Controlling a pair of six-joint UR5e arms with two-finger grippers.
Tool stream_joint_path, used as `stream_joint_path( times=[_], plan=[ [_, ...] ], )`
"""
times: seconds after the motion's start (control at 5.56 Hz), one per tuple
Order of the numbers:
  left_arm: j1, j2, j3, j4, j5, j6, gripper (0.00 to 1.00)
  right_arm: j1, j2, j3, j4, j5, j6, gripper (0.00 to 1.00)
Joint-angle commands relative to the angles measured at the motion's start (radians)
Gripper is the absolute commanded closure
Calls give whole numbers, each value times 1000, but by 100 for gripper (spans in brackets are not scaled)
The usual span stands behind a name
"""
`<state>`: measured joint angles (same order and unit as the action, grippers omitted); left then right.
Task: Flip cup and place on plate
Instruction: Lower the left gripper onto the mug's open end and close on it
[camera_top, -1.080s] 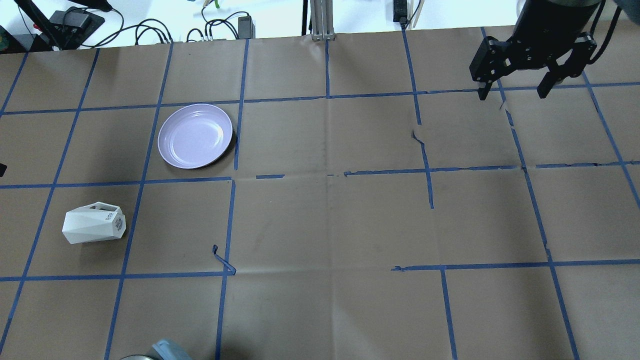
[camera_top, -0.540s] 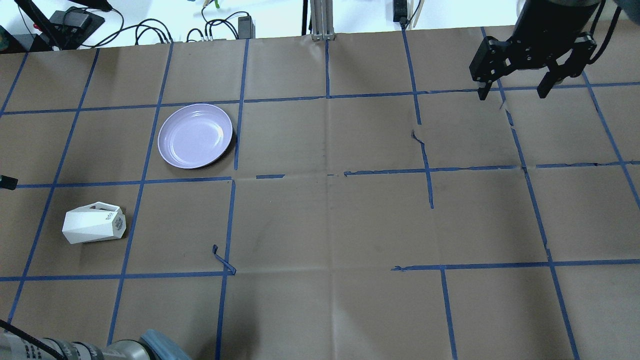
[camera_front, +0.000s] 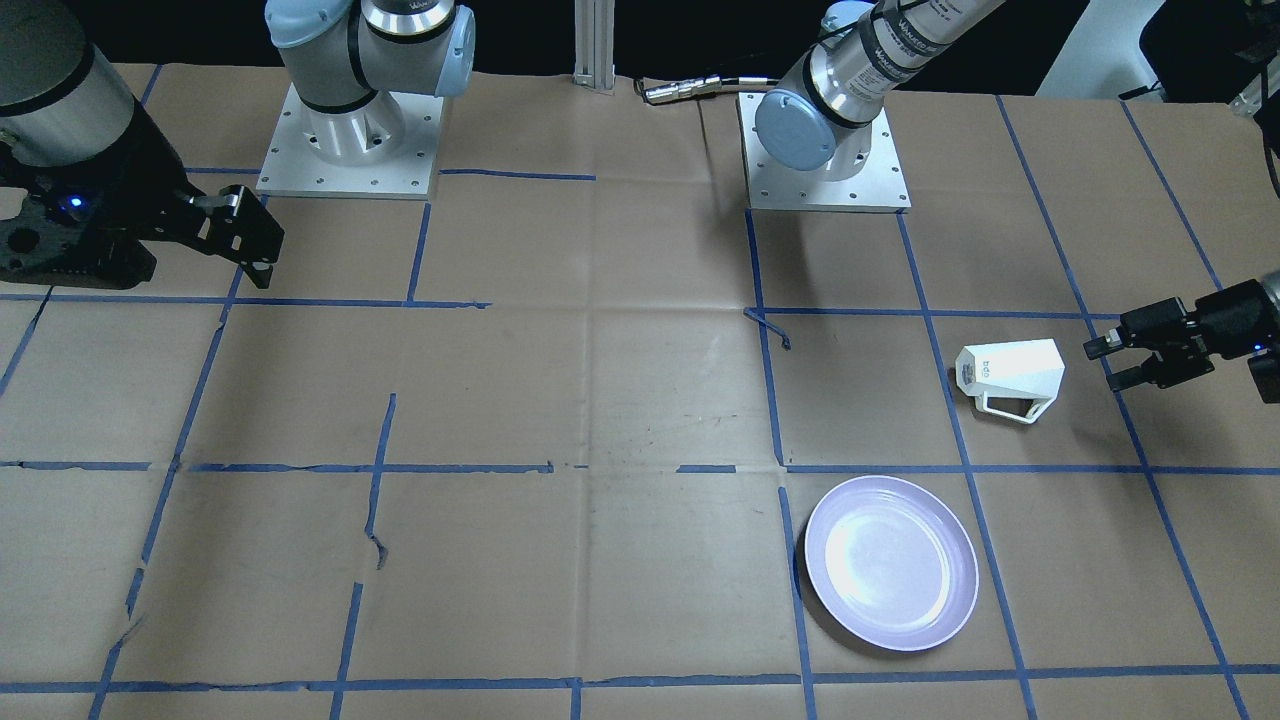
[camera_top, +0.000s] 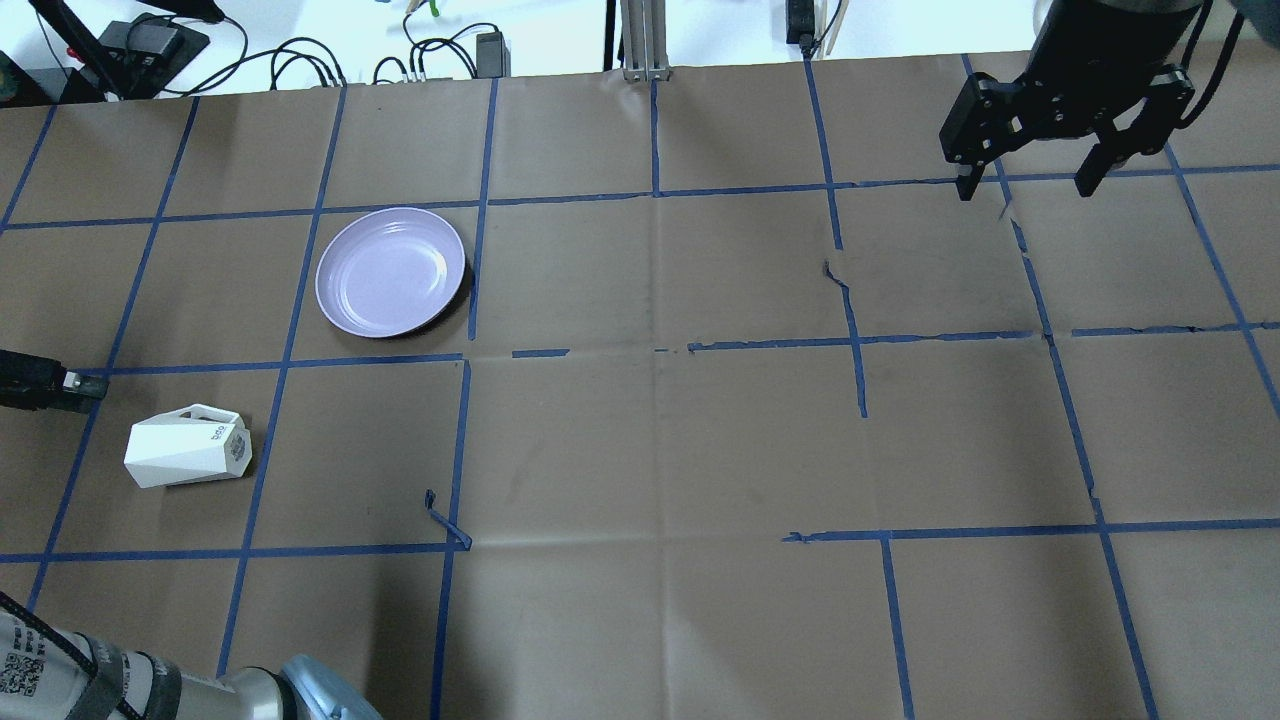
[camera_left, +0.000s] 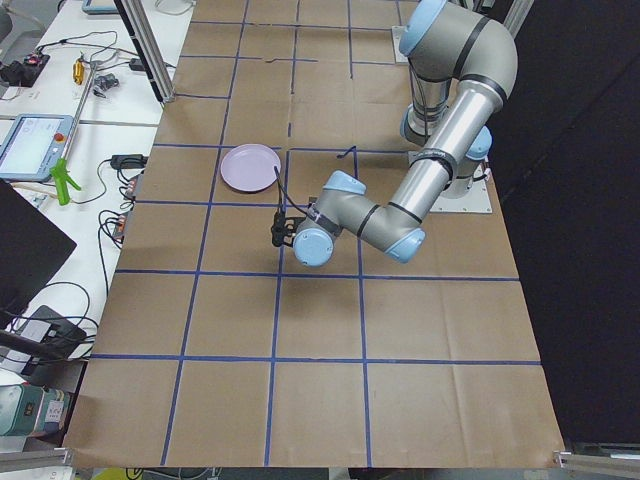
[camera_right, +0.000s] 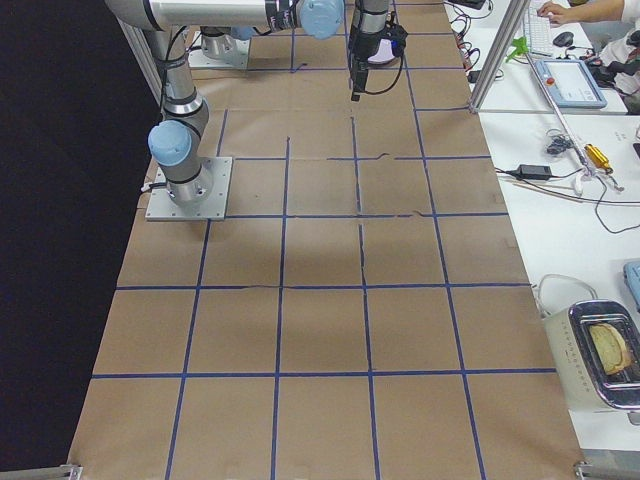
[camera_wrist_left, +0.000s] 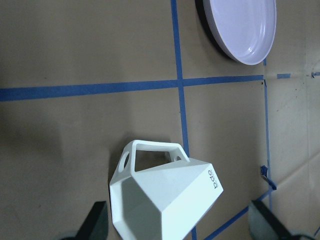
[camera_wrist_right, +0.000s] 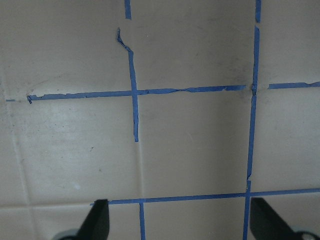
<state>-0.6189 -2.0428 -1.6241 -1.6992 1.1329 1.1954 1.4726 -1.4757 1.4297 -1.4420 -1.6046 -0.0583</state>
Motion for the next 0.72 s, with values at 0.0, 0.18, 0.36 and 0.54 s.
stream_joint_path(
  times=[0.0,0.18,0.36,0.54],
  plan=[
    [1,-33,-41,-96,-47,29,2,0,0,0,0,0,0,0],
    [2,-34,-63,-105,-32,30,2,0,0,0,0,0,0,0],
    [2,-46,-68,-109,-31,29,8,0,0,0,0,0,0,0],
    [2,-66,-66,-109,-28,32,29,0,0,0,0,0,0,0]
  ],
)
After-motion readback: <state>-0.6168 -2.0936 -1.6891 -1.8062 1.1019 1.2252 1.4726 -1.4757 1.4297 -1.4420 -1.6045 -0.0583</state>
